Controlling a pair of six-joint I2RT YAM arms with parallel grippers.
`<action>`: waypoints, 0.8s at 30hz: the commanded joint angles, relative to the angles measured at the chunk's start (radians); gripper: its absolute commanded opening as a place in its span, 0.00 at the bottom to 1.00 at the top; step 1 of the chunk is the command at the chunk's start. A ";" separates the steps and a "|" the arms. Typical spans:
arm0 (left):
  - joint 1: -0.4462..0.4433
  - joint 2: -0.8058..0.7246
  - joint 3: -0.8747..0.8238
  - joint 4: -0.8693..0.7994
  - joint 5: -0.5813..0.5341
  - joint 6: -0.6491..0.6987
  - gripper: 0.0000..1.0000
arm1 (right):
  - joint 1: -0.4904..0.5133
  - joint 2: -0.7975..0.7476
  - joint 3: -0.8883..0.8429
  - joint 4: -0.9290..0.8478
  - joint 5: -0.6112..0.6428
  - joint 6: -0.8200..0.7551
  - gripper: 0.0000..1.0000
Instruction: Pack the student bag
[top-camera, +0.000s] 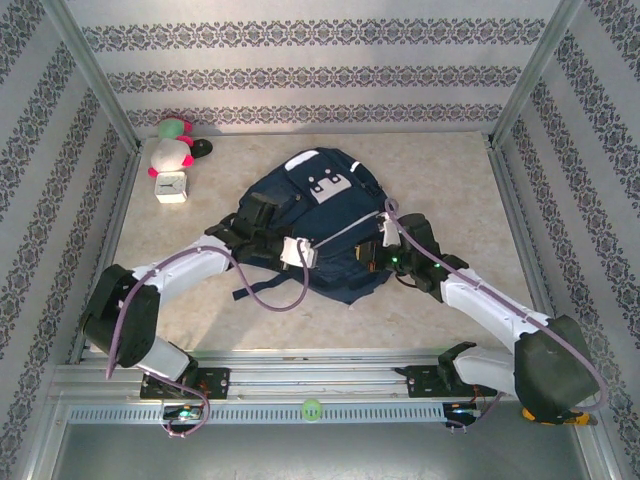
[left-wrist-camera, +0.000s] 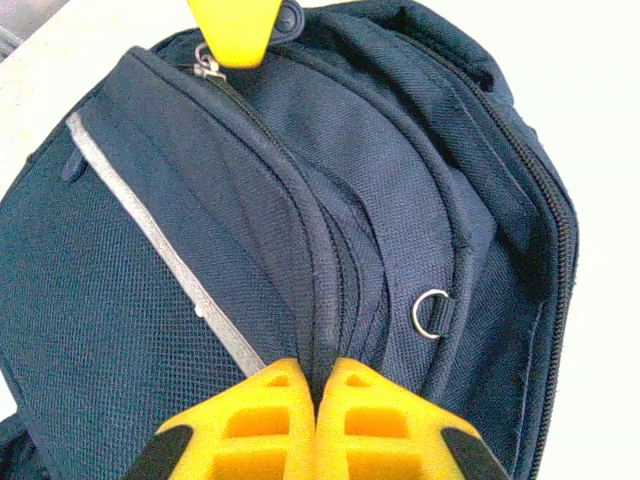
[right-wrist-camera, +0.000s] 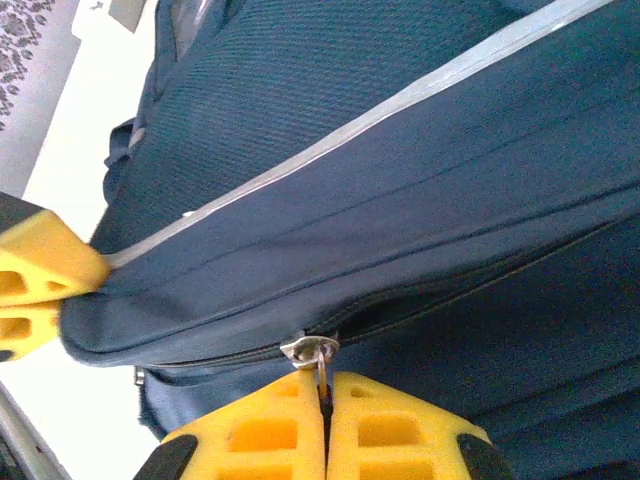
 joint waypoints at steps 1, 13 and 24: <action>0.047 -0.060 -0.047 -0.134 -0.009 -0.015 0.00 | -0.035 0.003 0.009 -0.043 0.036 -0.050 0.00; 0.287 -0.281 -0.163 -0.166 -0.162 -0.094 0.11 | 0.293 0.056 0.039 0.102 0.137 0.118 0.00; 0.002 -0.362 -0.129 -0.100 -0.127 -0.367 0.67 | 0.325 0.138 0.086 0.148 0.128 0.116 0.00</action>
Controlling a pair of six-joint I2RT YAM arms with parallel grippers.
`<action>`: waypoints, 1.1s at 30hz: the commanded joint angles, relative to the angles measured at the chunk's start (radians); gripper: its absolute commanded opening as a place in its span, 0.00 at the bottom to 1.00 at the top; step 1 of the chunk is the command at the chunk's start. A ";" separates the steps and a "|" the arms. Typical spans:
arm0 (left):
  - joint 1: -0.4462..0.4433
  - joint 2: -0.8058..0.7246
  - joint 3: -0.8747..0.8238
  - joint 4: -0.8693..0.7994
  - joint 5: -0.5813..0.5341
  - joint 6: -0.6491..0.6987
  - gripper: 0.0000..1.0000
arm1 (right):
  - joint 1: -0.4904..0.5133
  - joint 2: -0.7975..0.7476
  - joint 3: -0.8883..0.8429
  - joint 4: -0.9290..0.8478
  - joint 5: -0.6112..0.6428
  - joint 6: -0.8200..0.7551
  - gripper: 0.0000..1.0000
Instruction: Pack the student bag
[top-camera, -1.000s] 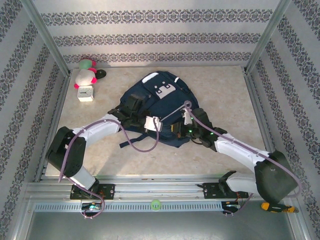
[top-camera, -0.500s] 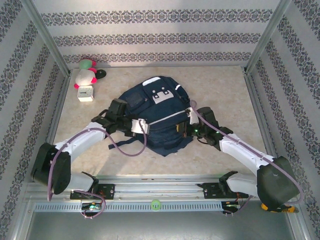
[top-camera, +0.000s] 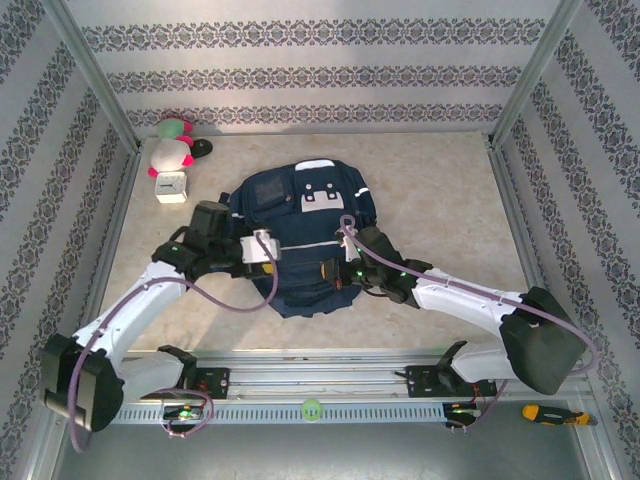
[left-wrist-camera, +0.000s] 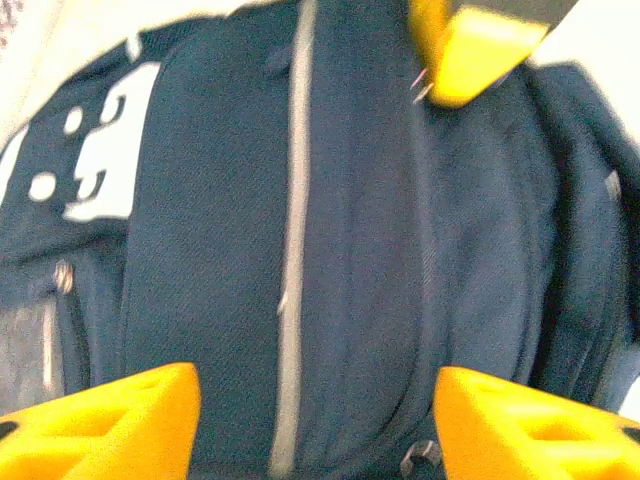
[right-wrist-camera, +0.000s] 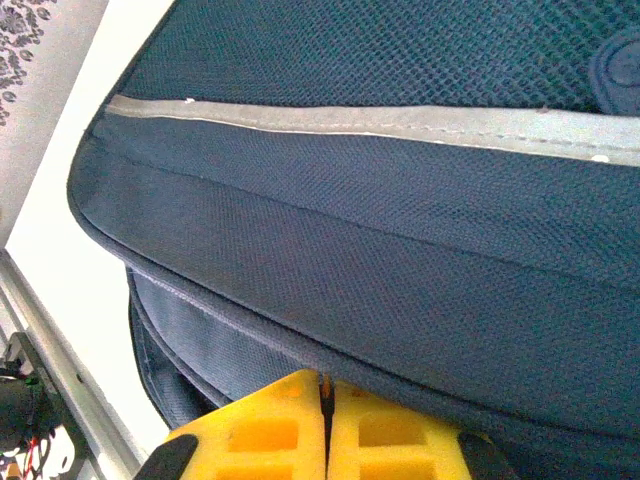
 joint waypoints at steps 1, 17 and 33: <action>-0.132 0.022 -0.009 0.115 -0.066 -0.129 0.67 | 0.006 -0.006 0.035 0.037 0.025 0.007 0.00; -0.214 0.313 0.103 0.192 -0.178 -0.098 0.09 | -0.037 -0.065 0.002 -0.020 0.050 -0.007 0.00; 0.004 0.038 0.000 -0.027 0.038 -0.049 0.54 | -0.259 -0.132 -0.008 -0.114 -0.135 -0.112 0.00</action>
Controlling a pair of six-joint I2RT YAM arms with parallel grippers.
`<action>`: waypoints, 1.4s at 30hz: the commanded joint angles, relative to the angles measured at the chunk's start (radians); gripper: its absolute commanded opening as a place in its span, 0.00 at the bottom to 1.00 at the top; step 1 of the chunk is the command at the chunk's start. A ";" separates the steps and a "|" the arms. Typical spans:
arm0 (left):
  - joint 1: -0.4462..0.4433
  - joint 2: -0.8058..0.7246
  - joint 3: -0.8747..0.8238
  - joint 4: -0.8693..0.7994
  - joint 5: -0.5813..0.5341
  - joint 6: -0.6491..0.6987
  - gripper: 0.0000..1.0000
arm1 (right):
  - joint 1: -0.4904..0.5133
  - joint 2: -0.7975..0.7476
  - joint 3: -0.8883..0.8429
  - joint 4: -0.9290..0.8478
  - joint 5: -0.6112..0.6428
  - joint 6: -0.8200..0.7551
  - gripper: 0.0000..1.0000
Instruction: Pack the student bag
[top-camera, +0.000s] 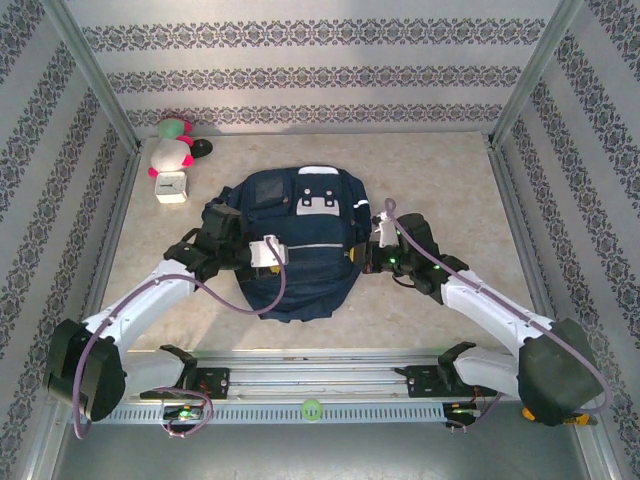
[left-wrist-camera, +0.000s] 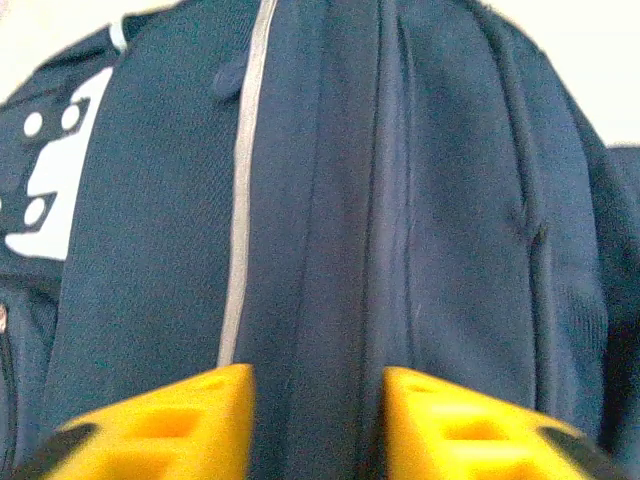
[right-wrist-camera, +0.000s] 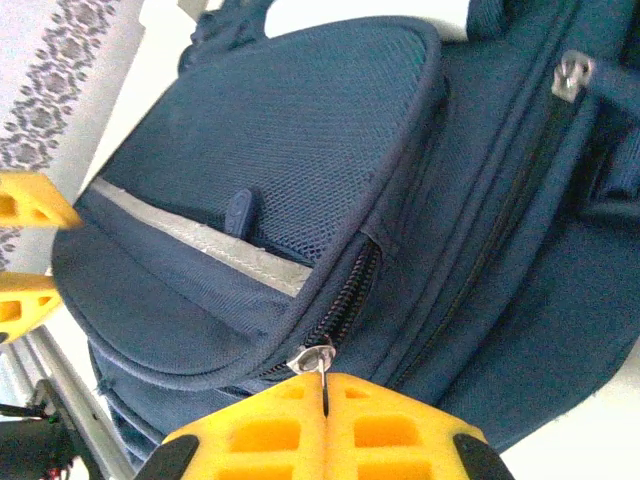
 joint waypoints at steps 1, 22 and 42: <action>-0.020 -0.019 0.041 -0.041 0.070 -0.094 0.56 | 0.018 0.027 0.039 -0.017 0.027 -0.034 0.00; -0.348 0.269 0.122 0.314 -0.358 -0.289 0.06 | 0.016 0.005 0.042 -0.015 0.017 -0.066 0.00; -0.112 0.006 -0.063 0.271 0.168 -0.278 0.00 | 0.130 0.150 0.105 0.017 -0.187 -0.200 0.31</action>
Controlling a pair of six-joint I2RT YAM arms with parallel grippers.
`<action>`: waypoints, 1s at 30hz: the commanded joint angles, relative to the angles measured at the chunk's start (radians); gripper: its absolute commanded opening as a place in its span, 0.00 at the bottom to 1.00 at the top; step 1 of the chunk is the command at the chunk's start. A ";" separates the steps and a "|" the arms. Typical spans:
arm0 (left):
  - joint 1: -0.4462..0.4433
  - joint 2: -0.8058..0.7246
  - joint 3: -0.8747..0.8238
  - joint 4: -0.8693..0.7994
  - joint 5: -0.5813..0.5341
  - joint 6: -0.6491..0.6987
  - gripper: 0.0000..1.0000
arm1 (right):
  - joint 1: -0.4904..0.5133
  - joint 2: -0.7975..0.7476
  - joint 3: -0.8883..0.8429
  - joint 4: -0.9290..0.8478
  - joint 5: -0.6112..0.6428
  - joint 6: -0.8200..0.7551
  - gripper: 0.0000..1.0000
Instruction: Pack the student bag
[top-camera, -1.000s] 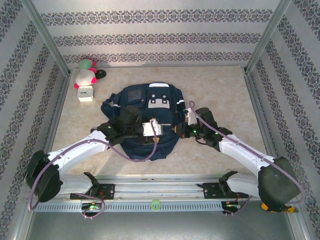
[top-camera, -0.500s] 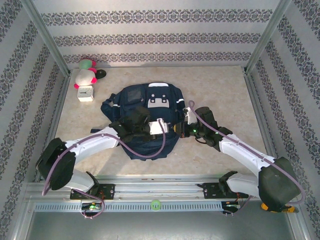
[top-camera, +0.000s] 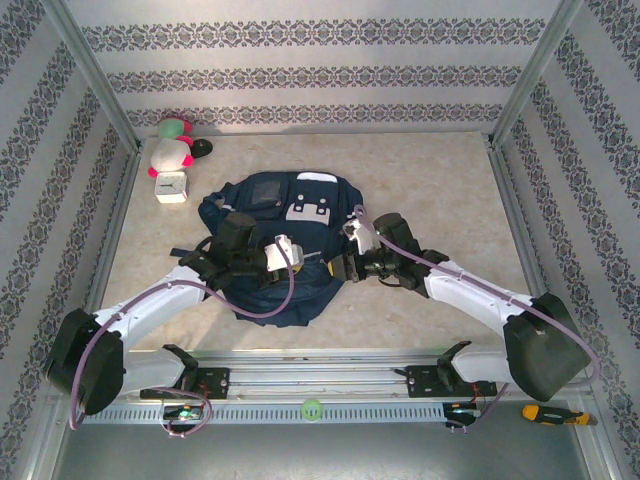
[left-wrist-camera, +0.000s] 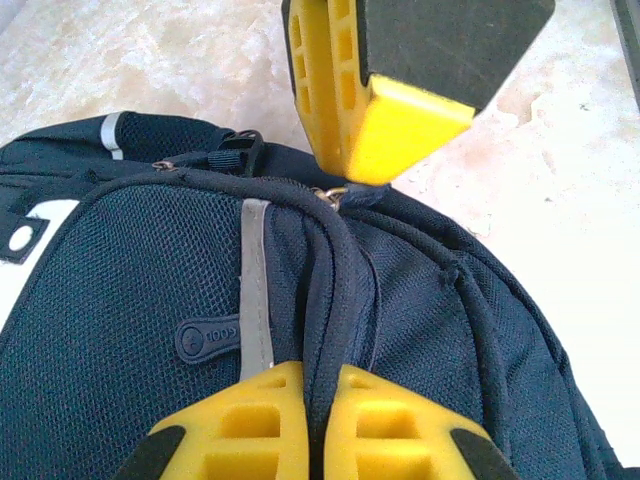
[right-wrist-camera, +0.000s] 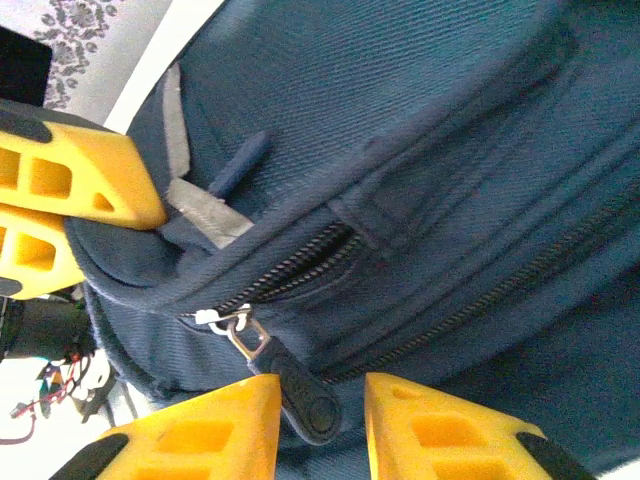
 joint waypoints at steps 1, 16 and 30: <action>0.009 -0.025 0.006 0.020 0.092 -0.002 0.00 | 0.023 0.018 0.044 0.004 -0.046 -0.051 0.33; 0.026 -0.016 0.005 0.018 0.128 0.003 0.00 | 0.046 -0.170 -0.027 -0.013 0.047 -0.482 0.46; 0.027 -0.022 0.003 0.015 0.140 0.019 0.00 | 0.033 0.015 0.074 0.007 -0.016 -0.540 0.09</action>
